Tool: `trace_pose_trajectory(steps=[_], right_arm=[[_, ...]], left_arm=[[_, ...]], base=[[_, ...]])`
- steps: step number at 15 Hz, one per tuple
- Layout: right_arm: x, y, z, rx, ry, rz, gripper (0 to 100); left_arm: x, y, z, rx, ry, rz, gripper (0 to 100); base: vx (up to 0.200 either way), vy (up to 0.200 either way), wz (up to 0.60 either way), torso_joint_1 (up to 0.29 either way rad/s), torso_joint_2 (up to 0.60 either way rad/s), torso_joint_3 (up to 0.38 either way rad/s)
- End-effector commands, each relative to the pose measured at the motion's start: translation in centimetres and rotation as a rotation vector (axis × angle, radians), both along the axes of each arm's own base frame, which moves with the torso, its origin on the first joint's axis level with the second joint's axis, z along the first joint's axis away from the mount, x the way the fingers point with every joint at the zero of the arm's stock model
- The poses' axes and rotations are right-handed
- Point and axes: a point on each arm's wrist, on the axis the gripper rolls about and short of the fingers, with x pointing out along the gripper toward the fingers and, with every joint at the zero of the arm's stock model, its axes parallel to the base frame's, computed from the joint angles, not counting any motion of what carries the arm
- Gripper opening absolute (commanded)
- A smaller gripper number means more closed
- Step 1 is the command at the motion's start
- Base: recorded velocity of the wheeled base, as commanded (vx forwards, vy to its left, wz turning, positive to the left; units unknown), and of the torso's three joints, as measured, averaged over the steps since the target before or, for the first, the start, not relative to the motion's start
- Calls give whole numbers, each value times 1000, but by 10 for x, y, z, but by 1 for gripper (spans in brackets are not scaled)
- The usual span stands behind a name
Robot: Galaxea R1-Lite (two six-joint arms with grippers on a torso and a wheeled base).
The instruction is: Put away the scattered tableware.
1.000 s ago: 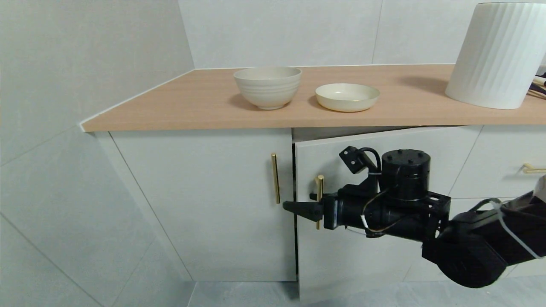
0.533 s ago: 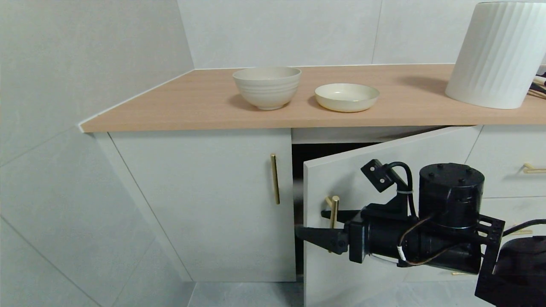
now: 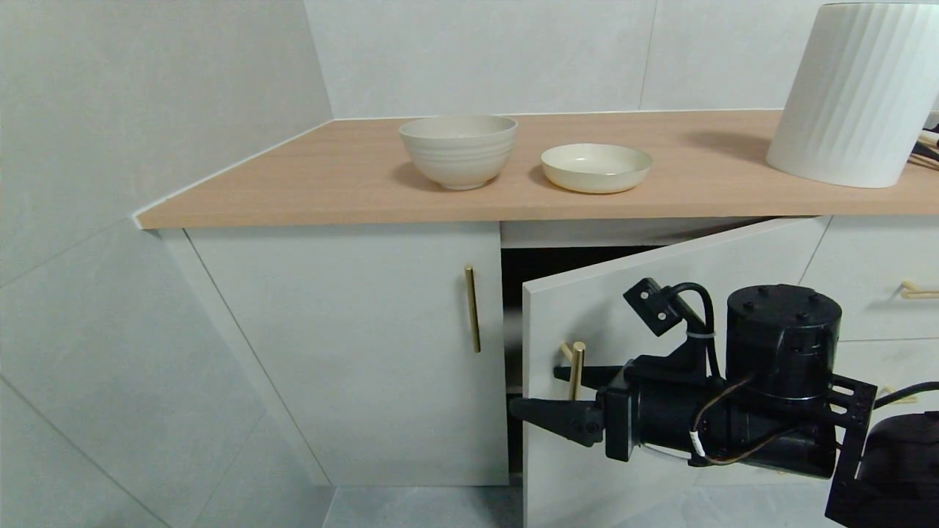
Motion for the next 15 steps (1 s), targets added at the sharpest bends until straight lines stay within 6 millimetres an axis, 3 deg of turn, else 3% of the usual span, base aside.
trace_pose_trajectory(steps=[1,3,5,6,7,8,10,12,15], right_arm=[[-3,3,0,1,4,17,100],[-5,6,-2,-3,10,31,100],[-6,6,-2,-3,10,32,100],[-6,7,-3,-4,11,34,100],[-6,7,-3,-4,11,34,100],[-5,8,-5,-10,16,32,100],[-4,9,-7,-15,22,34,100],[-3,10,-12,-26,33,34,100],[-2,11,-14,-32,38,32,100]], left_arm=[[66,-3,65,-18,225,-137,100],[134,-10,89,-14,353,-198,100],[184,-20,88,-10,399,-233,100],[202,-29,80,-10,427,-271,100],[202,-29,80,-10,427,-271,100],[236,-46,41,-28,551,-311,100],[249,-59,13,-18,595,-352,100],[257,-86,-24,-33,646,-425,100],[267,-109,-51,-58,628,-376,100]], base=[[0,0,0,0,0,0],[0,0,0,0,0,0],[0,0,0,0,0,0],[0,0,0,0,0,0],[0,0,0,0,0,0],[0,0,0,0,0,0],[0,0,0,0,0,0],[0,0,0,0,0,0],[0,0,0,0,0,0]])
